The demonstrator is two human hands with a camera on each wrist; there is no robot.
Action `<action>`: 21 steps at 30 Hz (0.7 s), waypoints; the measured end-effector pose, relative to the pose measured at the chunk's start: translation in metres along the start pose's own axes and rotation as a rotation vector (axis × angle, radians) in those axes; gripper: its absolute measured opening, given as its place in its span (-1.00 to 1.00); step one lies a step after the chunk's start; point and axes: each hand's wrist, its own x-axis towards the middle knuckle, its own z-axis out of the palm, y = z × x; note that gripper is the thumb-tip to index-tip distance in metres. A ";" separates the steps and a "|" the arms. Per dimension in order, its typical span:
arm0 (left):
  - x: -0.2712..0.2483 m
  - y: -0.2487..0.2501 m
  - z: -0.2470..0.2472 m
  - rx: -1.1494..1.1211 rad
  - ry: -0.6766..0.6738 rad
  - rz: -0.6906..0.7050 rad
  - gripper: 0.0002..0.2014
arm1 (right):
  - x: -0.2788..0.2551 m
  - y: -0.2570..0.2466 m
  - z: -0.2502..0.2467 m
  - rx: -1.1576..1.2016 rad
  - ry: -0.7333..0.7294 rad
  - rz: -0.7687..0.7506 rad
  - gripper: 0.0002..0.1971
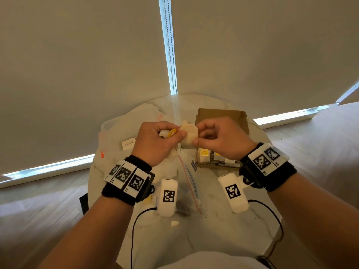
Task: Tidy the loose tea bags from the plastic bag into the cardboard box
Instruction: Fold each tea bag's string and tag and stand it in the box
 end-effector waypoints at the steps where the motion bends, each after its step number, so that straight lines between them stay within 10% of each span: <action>1: 0.001 0.000 0.000 -0.009 0.010 -0.016 -0.96 | -0.002 0.003 0.003 0.013 0.009 0.003 -0.84; 21: 0.010 0.004 -0.003 -0.043 0.062 0.056 -0.98 | -0.010 0.022 0.014 0.141 -0.018 0.070 -0.85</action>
